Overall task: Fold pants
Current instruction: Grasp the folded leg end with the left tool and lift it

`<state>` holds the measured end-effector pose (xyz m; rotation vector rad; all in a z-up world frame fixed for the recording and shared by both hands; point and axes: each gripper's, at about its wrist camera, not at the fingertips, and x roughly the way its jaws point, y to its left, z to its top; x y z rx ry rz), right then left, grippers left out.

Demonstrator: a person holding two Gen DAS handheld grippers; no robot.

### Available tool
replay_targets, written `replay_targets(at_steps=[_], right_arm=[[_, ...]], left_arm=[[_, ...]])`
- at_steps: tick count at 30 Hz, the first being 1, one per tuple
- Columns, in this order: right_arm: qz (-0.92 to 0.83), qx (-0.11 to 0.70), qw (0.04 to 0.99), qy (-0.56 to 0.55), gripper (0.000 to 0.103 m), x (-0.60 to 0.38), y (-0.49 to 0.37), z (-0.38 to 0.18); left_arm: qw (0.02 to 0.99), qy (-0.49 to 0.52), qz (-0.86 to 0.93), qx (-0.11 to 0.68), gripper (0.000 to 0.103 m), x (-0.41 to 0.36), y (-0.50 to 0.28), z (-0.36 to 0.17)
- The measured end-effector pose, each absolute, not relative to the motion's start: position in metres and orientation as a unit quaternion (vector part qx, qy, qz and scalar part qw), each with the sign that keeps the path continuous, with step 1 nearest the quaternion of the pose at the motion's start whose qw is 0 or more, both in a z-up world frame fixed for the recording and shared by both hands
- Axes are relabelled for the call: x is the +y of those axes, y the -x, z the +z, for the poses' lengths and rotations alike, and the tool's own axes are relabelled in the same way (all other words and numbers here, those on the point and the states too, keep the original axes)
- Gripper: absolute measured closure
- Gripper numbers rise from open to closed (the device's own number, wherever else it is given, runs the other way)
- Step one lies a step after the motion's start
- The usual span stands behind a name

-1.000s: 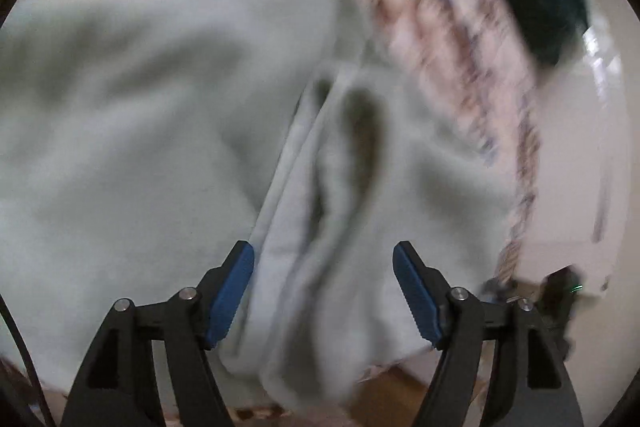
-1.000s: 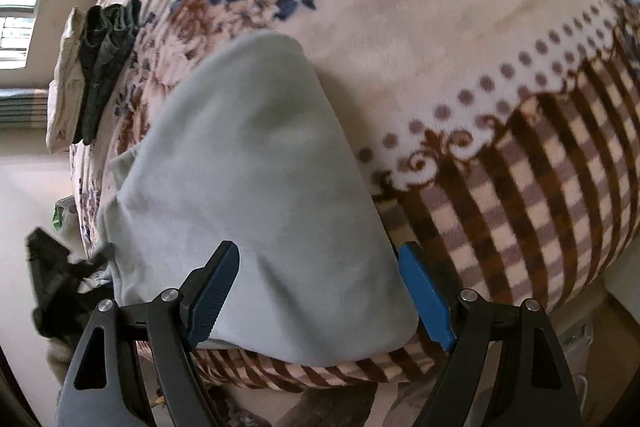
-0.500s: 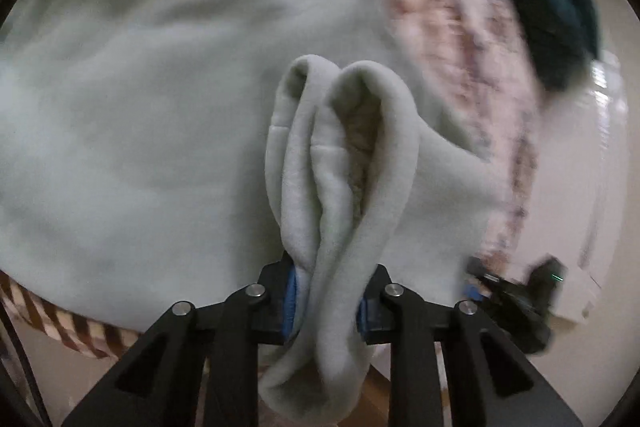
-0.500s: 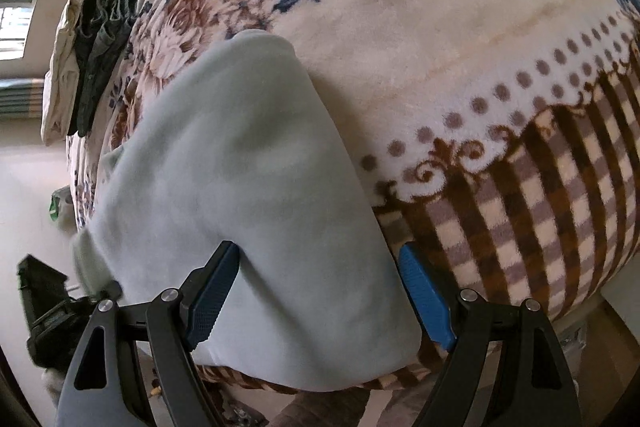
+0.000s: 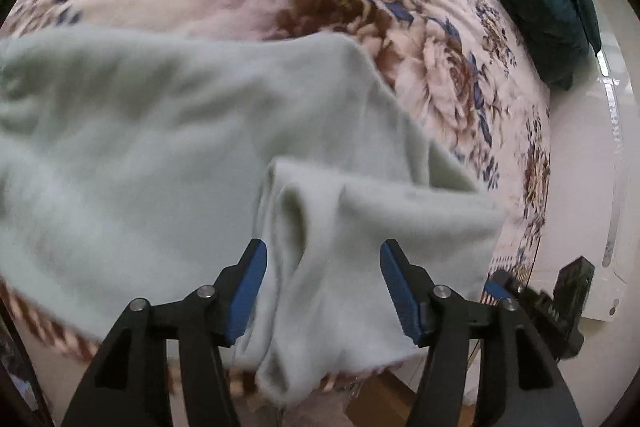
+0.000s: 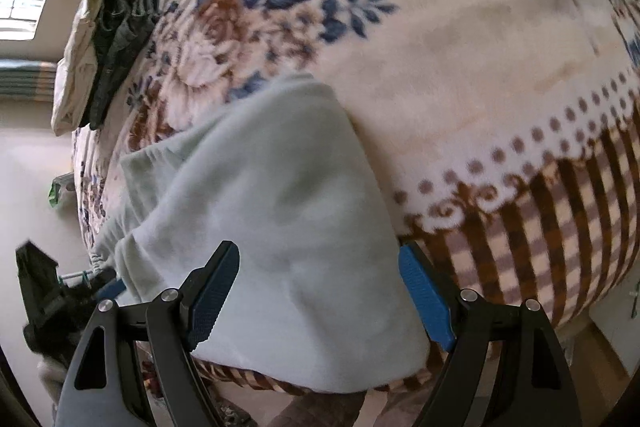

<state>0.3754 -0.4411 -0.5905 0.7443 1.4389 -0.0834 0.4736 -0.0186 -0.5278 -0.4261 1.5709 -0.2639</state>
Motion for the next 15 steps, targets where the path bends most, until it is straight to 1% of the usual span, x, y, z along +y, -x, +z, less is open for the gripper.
replay_targets(at_steps=[1, 3, 4, 5, 8, 10, 11, 13, 15], right_arm=[[-0.036, 0.645, 0.692, -0.324, 0.019, -0.437, -0.381, -0.590], [-0.033, 0.648, 0.695, -0.310, 0.019, -0.431, -0.388, -0.590], [-0.032, 0.649, 0.697, -0.302, 0.019, -0.427, -0.391, -0.590], [-0.032, 0.652, 0.701, -0.288, 0.019, -0.423, -0.395, -0.590], [-0.041, 0.664, 0.704, -0.249, 0.019, -0.415, -0.398, -0.597], [-0.044, 0.675, 0.697, -0.238, 0.019, -0.415, -0.396, -0.607], [-0.047, 0.683, 0.687, -0.243, 0.019, -0.417, -0.394, -0.615], [-0.052, 0.687, 0.676, -0.260, 0.019, -0.421, -0.391, -0.621], [-0.060, 0.687, 0.675, -0.263, 0.019, -0.422, -0.388, -0.617]], left_arm=[[0.681, 0.182, -0.116, 0.700, 0.047, -0.022, -0.482, -0.537], [0.694, 0.153, -0.108, 0.695, 0.078, -0.031, -0.493, -0.555], [0.702, 0.127, -0.104, 0.693, 0.086, -0.035, -0.498, -0.562], [0.706, 0.119, -0.106, 0.690, 0.088, -0.040, -0.501, -0.564], [0.710, 0.101, -0.102, 0.690, 0.087, -0.035, -0.501, -0.577], [0.702, 0.135, -0.096, 0.692, 0.083, -0.023, -0.501, -0.583], [0.698, 0.145, -0.093, 0.695, 0.078, -0.020, -0.501, -0.582], [0.699, 0.152, -0.093, 0.692, 0.071, -0.015, -0.492, -0.565], [0.714, 0.149, -0.088, 0.679, 0.071, -0.010, -0.480, -0.541]])
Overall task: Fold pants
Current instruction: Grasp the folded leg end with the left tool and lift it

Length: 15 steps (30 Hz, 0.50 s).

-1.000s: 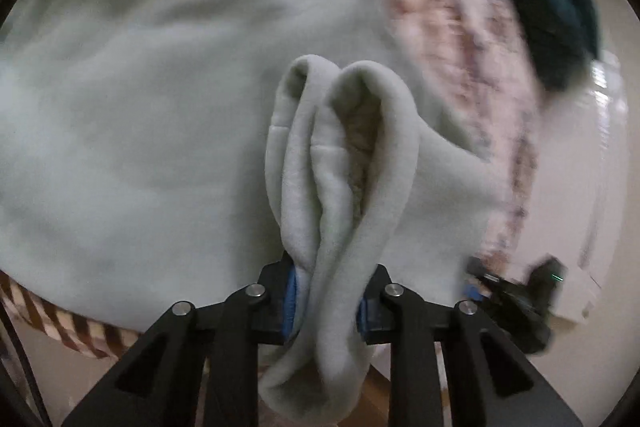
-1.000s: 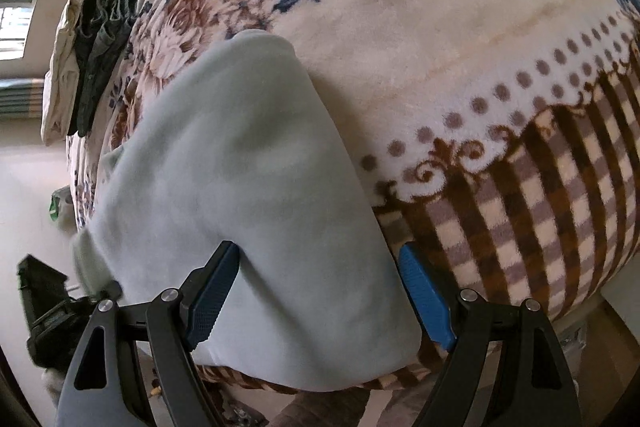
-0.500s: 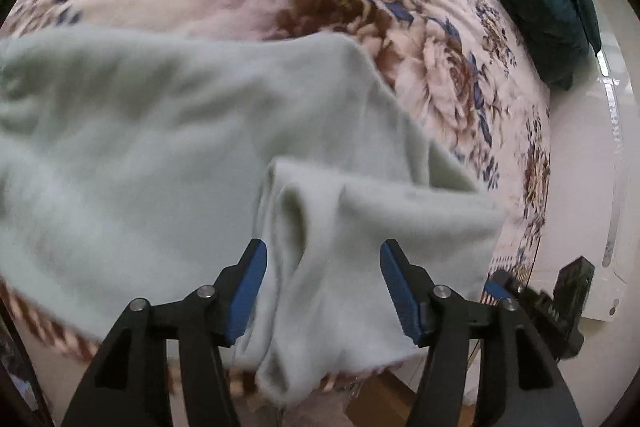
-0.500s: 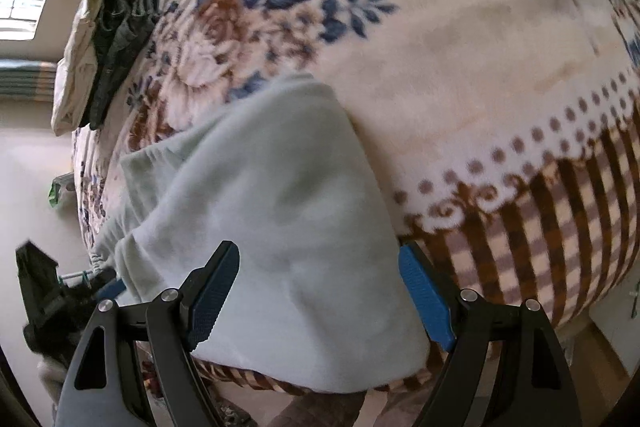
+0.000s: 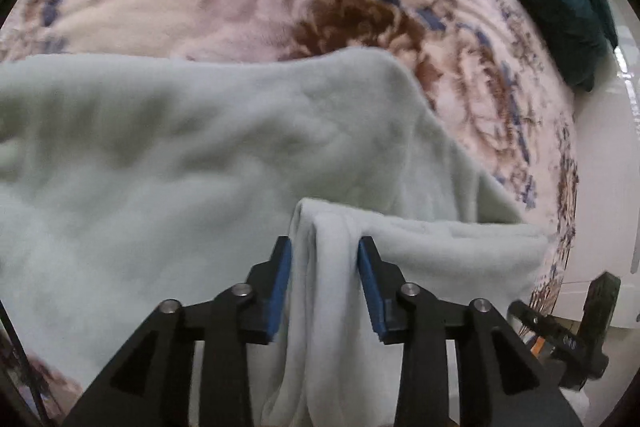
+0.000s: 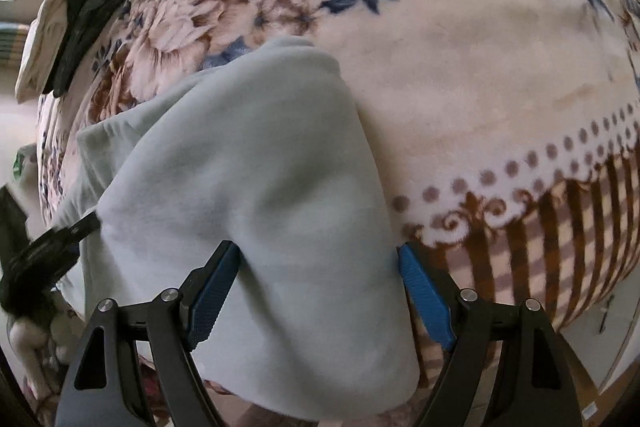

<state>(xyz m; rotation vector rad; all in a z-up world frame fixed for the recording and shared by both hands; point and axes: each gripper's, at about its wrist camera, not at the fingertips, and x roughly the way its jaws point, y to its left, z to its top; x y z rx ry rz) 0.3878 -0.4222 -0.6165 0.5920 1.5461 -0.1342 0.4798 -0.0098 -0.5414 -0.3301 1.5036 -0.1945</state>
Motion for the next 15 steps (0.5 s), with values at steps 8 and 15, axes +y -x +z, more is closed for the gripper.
replay_targets(at_steps=[8, 15], right_arm=[[-0.053, 0.692, 0.706, -0.143, 0.019, -0.364, -0.404, -0.566], [-0.044, 0.748, 0.655, -0.092, 0.018, -0.316, -0.426, -0.636]], left_arm=[[0.759, 0.134, 0.021, 0.637, 0.005, 0.062, -0.428, -0.499], [0.731, 0.209, 0.111, 0.640, 0.005, 0.142, -0.408, -0.537]])
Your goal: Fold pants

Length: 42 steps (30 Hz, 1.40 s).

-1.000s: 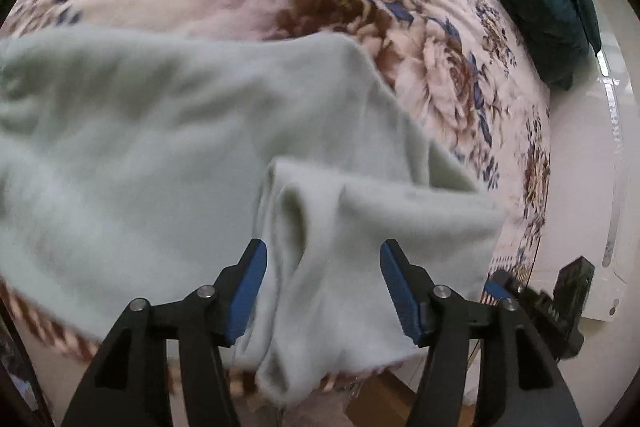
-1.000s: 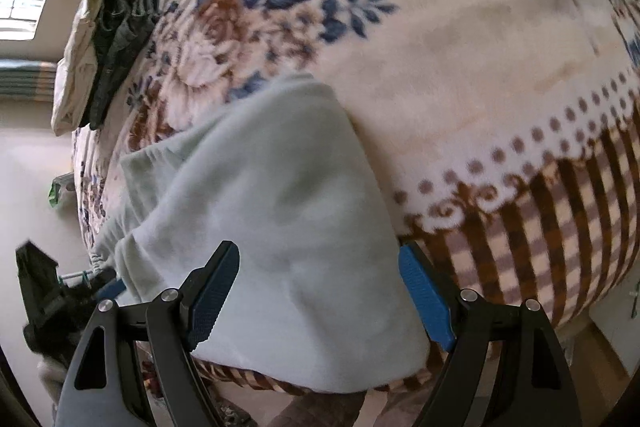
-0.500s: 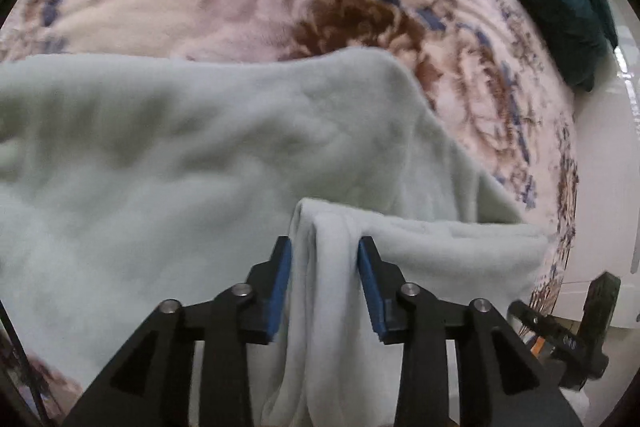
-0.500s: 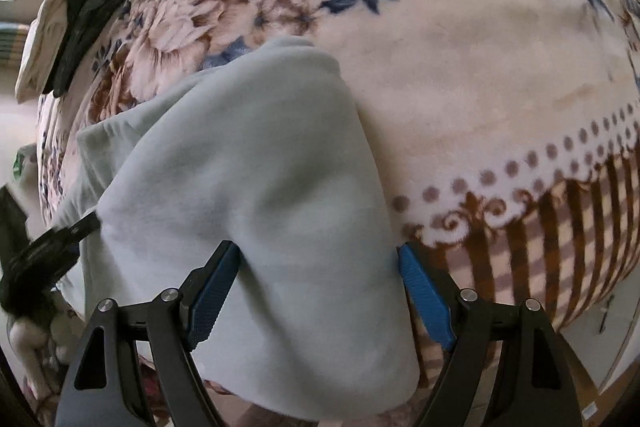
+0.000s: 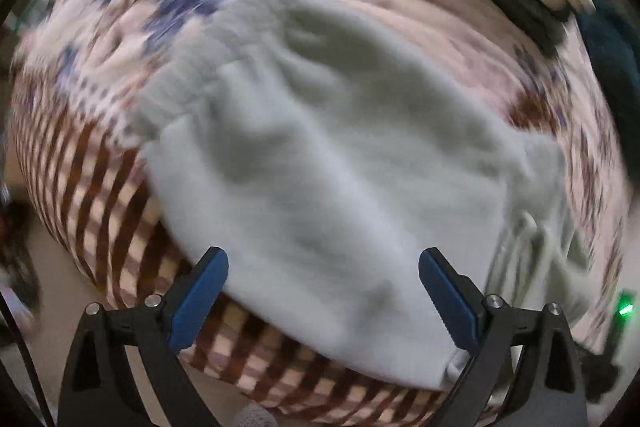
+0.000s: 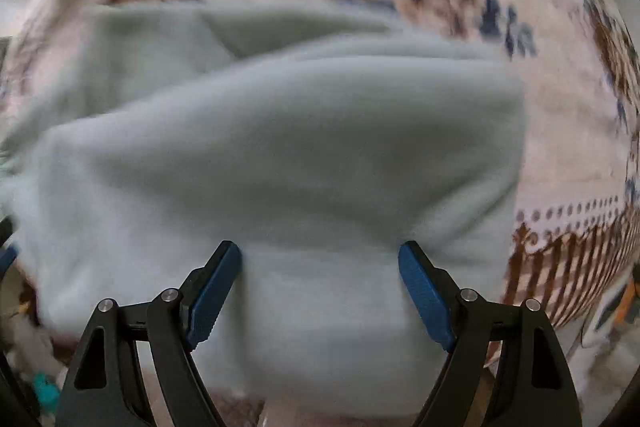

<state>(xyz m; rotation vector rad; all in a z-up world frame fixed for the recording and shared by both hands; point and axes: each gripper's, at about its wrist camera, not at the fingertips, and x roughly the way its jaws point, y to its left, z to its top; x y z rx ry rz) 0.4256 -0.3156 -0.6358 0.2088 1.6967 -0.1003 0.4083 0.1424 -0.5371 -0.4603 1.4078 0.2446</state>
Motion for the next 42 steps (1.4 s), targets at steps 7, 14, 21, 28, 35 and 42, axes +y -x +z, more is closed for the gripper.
replay_targets(at_steps=[7, 14, 21, 28, 35, 42], right_arm=[[-0.054, 0.744, 0.653, -0.128, 0.018, -0.321, -0.448, -0.605], [-0.042, 0.759, 0.644, -0.086, 0.033, -0.351, -0.518, -0.608], [-0.077, 0.763, 0.624, -0.151, 0.064, -0.383, -0.551, -0.655], [-0.080, 0.745, 0.650, -0.125, 0.055, -0.346, -0.556, -0.613], [-0.065, 0.723, 0.677, -0.125, 0.021, -0.291, -0.474, -0.570], [-0.062, 0.739, 0.664, -0.096, 0.021, -0.246, -0.423, -0.612]], left_arm=[[0.716, 0.329, 0.136, 0.601, 0.005, 0.194, -0.381, -0.538], [0.710, 0.351, 0.171, 0.586, 0.005, 0.217, -0.370, -0.550], [0.707, 0.334, 0.161, 0.602, 0.005, 0.209, -0.372, -0.569], [0.705, 0.380, 0.162, 0.577, 0.005, 0.217, -0.360, -0.558], [0.709, 0.440, 0.176, 0.522, 0.002, 0.245, -0.343, -0.576], [0.703, 0.502, 0.166, 0.475, 0.002, 0.259, -0.358, -0.601]])
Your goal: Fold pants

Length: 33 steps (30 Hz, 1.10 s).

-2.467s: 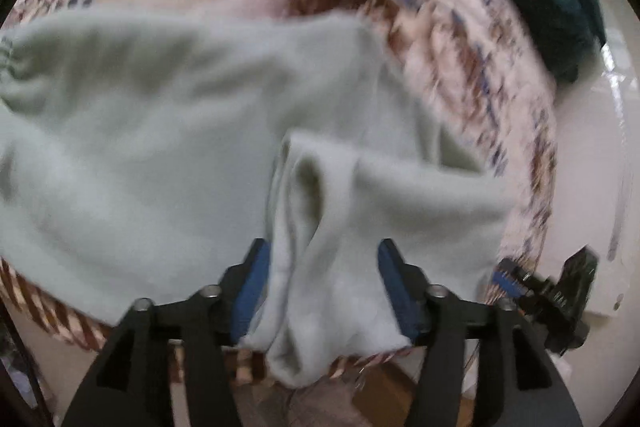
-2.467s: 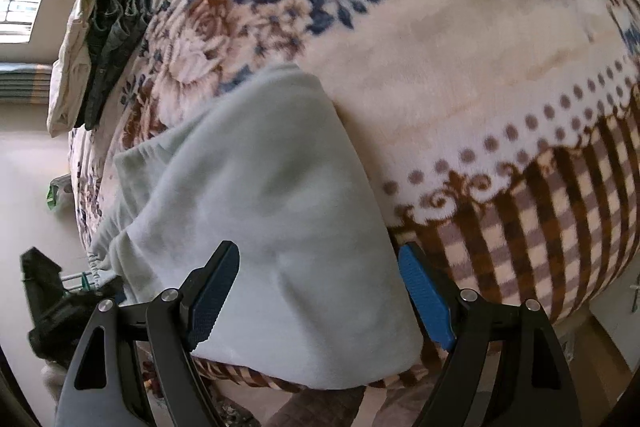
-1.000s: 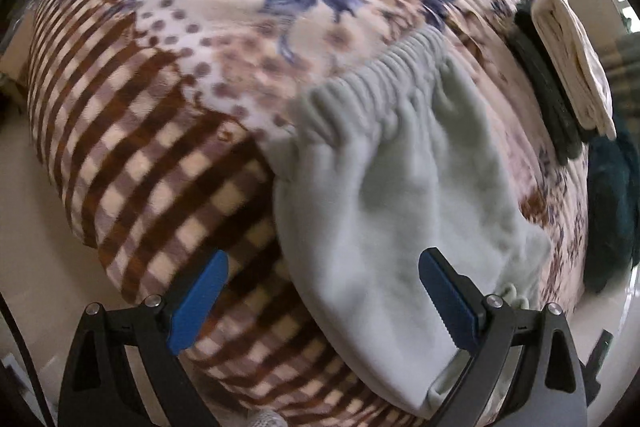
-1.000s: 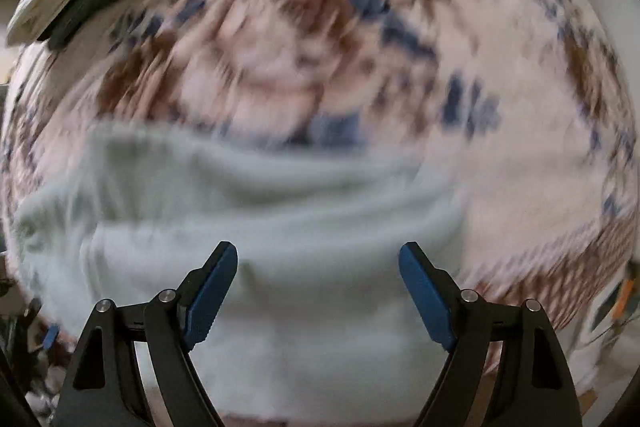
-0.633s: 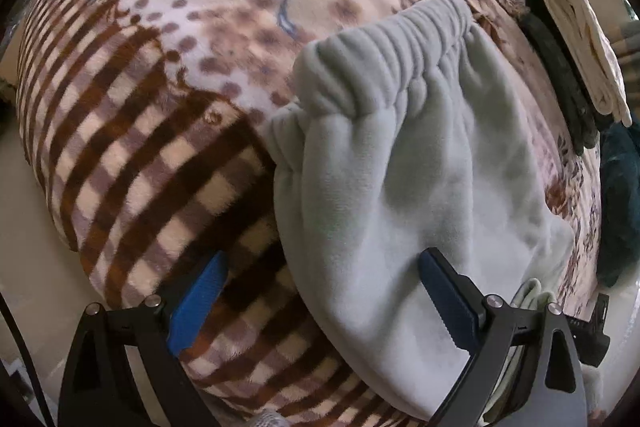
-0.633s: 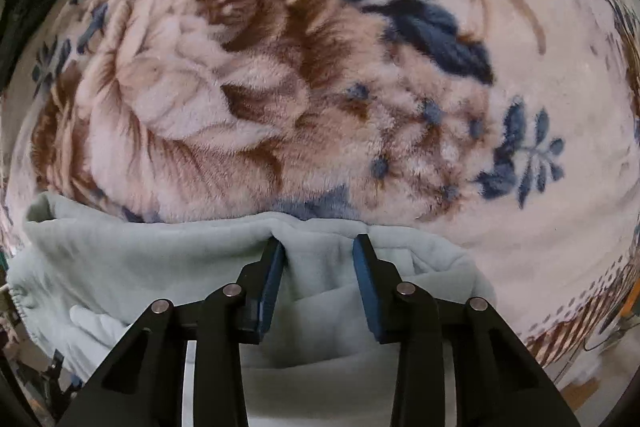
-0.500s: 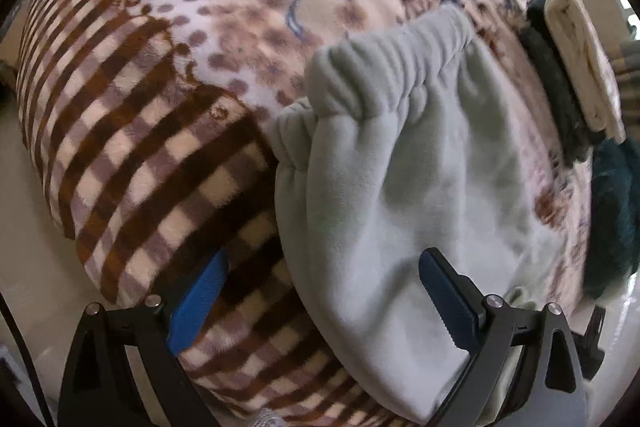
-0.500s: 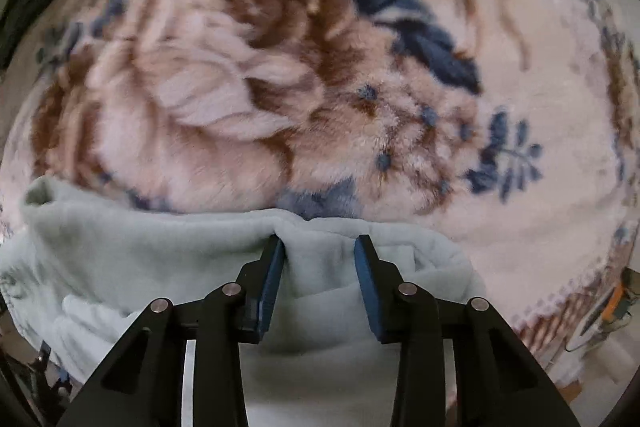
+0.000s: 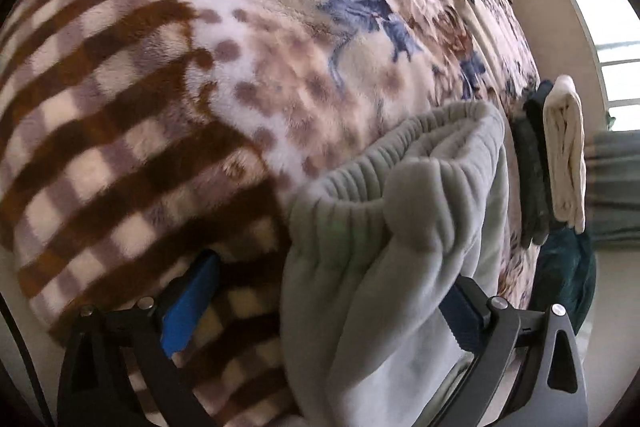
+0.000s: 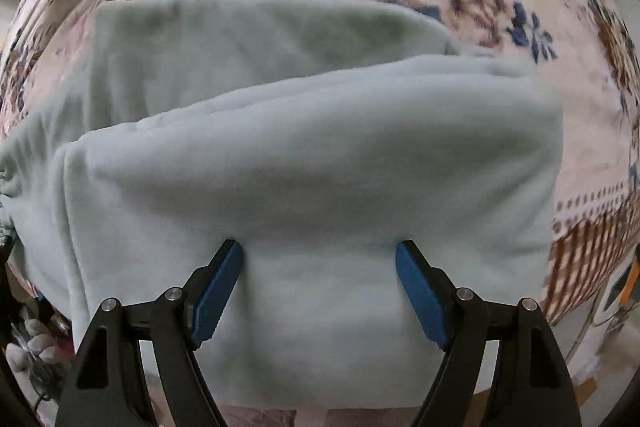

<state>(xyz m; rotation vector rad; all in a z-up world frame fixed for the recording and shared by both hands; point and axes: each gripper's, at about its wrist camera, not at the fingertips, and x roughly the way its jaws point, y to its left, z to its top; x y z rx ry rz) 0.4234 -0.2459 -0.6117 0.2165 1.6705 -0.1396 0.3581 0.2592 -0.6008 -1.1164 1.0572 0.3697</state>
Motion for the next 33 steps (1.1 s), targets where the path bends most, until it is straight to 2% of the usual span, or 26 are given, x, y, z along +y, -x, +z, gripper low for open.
replay_targets(at_steps=[5, 10, 13, 14, 17, 22, 28, 33], right_arm=[[-0.062, 0.739, 0.663, -0.105, 0.021, -0.236, -0.429, -0.623], [-0.058, 0.743, 0.659, -0.103, 0.021, -0.240, -0.439, -0.617], [-0.056, 0.747, 0.654, -0.107, 0.021, -0.250, -0.451, -0.622], [-0.056, 0.747, 0.654, -0.108, 0.021, -0.247, -0.452, -0.625], [-0.056, 0.745, 0.654, -0.114, 0.021, -0.248, -0.449, -0.627], [-0.058, 0.745, 0.655, -0.111, 0.021, -0.247, -0.446, -0.628], [-0.057, 0.748, 0.652, -0.110, 0.021, -0.247, -0.447, -0.628], [-0.058, 0.751, 0.649, -0.108, 0.021, -0.246, -0.448, -0.632]], left_arm=[[0.715, 0.526, 0.133, 0.440, 0.002, 0.256, -0.357, -0.587], [0.710, 0.519, 0.129, 0.458, 0.000, 0.262, -0.370, -0.613], [0.716, 0.514, 0.123, 0.456, 0.000, 0.260, -0.377, -0.610], [0.718, 0.516, 0.121, 0.450, 0.004, 0.259, -0.376, -0.606], [0.745, 0.516, 0.091, 0.413, 0.004, 0.253, -0.373, -0.582], [0.736, 0.560, 0.070, 0.375, 0.005, 0.263, -0.351, -0.595], [0.765, 0.507, 0.067, 0.391, 0.007, 0.247, -0.352, -0.568], [0.748, 0.514, 0.080, 0.412, 0.007, 0.254, -0.364, -0.599]])
